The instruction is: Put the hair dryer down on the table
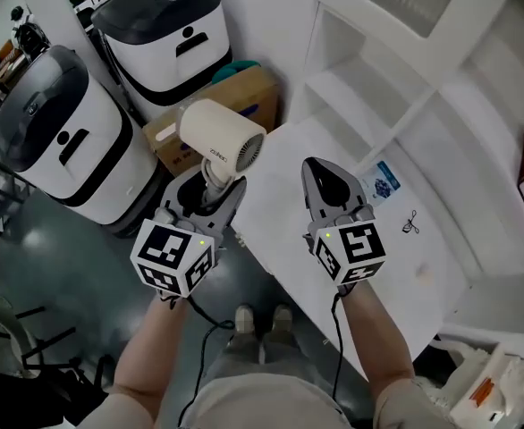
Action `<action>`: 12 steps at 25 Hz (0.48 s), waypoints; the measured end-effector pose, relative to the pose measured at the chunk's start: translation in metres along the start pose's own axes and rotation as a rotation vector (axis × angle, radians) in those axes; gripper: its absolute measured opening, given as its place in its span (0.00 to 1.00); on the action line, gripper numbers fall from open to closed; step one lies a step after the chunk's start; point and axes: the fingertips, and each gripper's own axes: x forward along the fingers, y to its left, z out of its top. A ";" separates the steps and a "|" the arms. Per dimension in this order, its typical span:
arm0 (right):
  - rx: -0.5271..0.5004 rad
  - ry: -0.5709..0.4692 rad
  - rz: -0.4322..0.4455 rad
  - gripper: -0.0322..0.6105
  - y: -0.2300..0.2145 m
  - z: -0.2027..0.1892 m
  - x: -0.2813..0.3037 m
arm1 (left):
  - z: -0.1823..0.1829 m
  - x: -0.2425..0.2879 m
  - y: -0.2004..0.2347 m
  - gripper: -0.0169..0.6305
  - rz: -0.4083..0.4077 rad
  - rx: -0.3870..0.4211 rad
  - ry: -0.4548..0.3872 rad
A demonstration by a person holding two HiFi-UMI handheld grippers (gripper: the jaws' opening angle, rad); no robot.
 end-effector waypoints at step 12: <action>0.053 0.216 -0.042 0.08 -0.028 -0.157 0.046 | -0.191 0.103 0.014 0.36 -0.050 -0.105 0.422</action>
